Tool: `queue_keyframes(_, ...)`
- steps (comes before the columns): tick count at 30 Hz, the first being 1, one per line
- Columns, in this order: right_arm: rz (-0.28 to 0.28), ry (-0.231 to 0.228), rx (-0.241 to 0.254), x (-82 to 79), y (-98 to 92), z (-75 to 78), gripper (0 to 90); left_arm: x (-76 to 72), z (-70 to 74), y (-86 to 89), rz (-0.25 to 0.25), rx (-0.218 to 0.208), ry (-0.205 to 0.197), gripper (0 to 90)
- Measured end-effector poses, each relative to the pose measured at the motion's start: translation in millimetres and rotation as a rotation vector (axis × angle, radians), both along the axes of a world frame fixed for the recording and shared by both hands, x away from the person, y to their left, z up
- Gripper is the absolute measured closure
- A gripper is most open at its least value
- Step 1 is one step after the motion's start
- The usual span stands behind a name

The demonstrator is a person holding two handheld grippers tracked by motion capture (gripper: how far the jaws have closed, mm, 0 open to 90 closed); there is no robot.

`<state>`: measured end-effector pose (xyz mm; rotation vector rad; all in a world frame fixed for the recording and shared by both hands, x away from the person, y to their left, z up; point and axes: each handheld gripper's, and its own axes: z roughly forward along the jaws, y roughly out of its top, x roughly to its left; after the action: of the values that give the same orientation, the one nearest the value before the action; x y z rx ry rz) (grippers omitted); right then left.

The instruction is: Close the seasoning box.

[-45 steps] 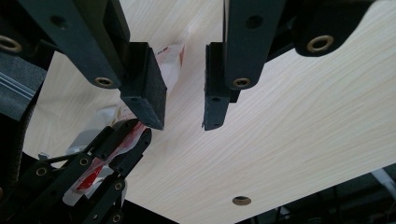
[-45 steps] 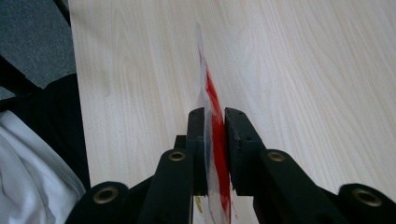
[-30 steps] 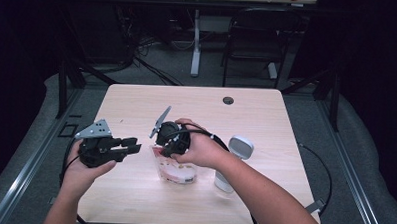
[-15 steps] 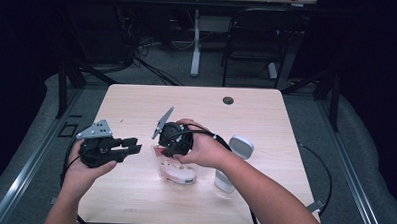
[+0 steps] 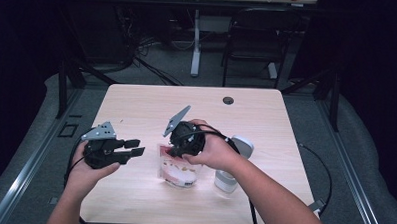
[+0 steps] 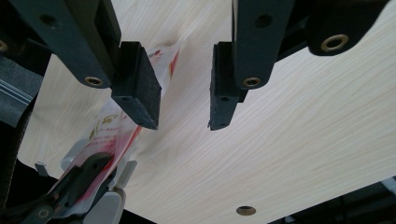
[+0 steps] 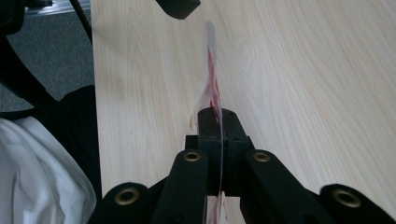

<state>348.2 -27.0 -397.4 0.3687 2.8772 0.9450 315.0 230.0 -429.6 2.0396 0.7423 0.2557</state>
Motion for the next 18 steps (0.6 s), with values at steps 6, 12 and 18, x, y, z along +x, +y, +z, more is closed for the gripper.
queue_keyframes(6, -0.008, -0.004, 0.047, -3.2, -11.6, 4.9, 89.8, 1.6, -7.0, -8.3, -0.024, 0.008, 0.006, 59.4)
queue_keyframes(12, -0.006, -0.011, 0.072, -6.0, -19.4, 8.0, 89.8, 3.5, -14.4, -16.4, -0.069, 0.009, 0.009, 53.8)
queue_keyframes(18, -0.008, -0.013, 0.098, -7.6, -24.6, 12.9, 89.8, 4.9, -21.7, -23.6, -0.096, 0.014, 0.022, 50.2)
